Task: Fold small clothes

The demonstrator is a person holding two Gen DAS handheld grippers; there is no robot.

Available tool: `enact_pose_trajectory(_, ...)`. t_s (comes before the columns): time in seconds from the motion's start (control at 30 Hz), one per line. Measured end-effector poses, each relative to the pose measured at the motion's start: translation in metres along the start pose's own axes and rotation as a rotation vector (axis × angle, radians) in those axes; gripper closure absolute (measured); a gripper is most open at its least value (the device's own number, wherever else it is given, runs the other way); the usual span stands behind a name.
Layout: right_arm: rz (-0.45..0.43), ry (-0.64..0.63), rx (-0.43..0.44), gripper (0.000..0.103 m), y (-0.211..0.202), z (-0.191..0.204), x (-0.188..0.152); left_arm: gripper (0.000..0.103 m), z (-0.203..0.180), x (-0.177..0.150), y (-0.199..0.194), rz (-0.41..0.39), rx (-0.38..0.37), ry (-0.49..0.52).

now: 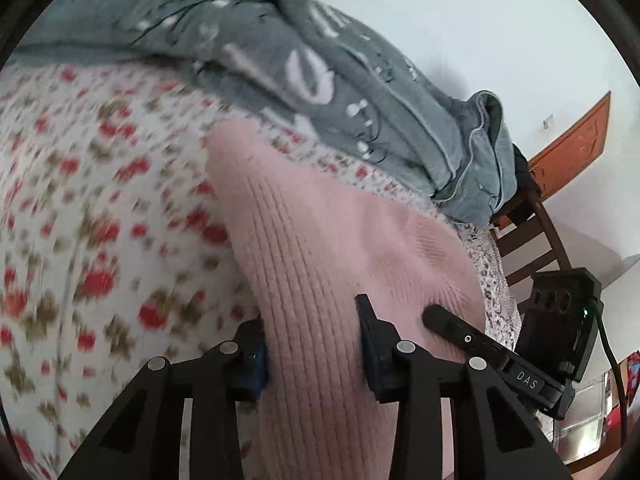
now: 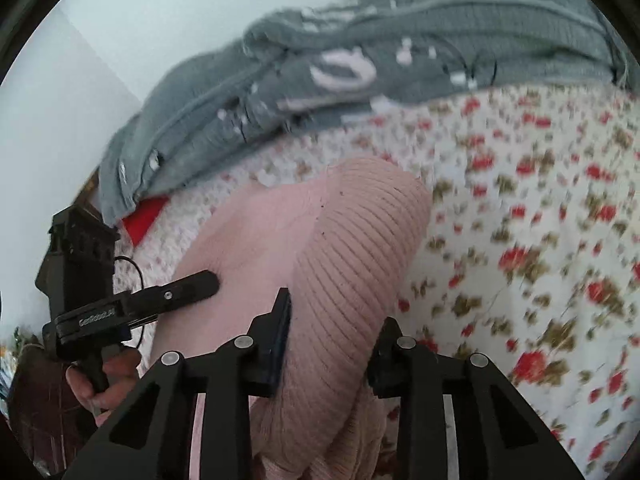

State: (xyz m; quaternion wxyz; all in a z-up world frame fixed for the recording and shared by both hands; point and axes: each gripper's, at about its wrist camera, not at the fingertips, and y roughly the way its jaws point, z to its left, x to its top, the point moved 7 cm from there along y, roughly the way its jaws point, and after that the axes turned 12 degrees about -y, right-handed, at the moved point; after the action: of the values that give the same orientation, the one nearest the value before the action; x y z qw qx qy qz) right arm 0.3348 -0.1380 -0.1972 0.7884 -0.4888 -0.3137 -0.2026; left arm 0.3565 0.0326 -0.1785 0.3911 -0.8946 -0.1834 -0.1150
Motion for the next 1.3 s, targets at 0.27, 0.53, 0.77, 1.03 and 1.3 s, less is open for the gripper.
enact_pose_trajectory(0.27,0.1,0.012,-0.095,0.051,0.041,-0.046,-0.013,0.054,0.026,0.001,0.047,0.018,0.133,0.012)
enact_pose_trajectory(0.53,0.015,-0.126,-0.227,0.047,-0.01,-0.046,0.003,0.05,0.003,0.018,0.004,-0.154,0.223,0.204)
enact_pose_trajectory(0.77,-0.119,-0.3,-0.265,0.051,-0.032,-0.01,0.016,0.056,-0.02,0.061,0.039,-0.125,0.193,0.242)
enact_pose_trajectory(1.03,-0.028,-0.436,-0.372,0.07,0.014,-0.009,-0.025,0.081,0.012,0.061,0.077,-0.092,0.245,0.19)
enact_pose_trajectory(1.3,-0.031,-0.436,-0.383,0.07,0.013,-0.009,-0.027,0.076,-0.001,0.071,0.085,-0.121,0.327,0.296)
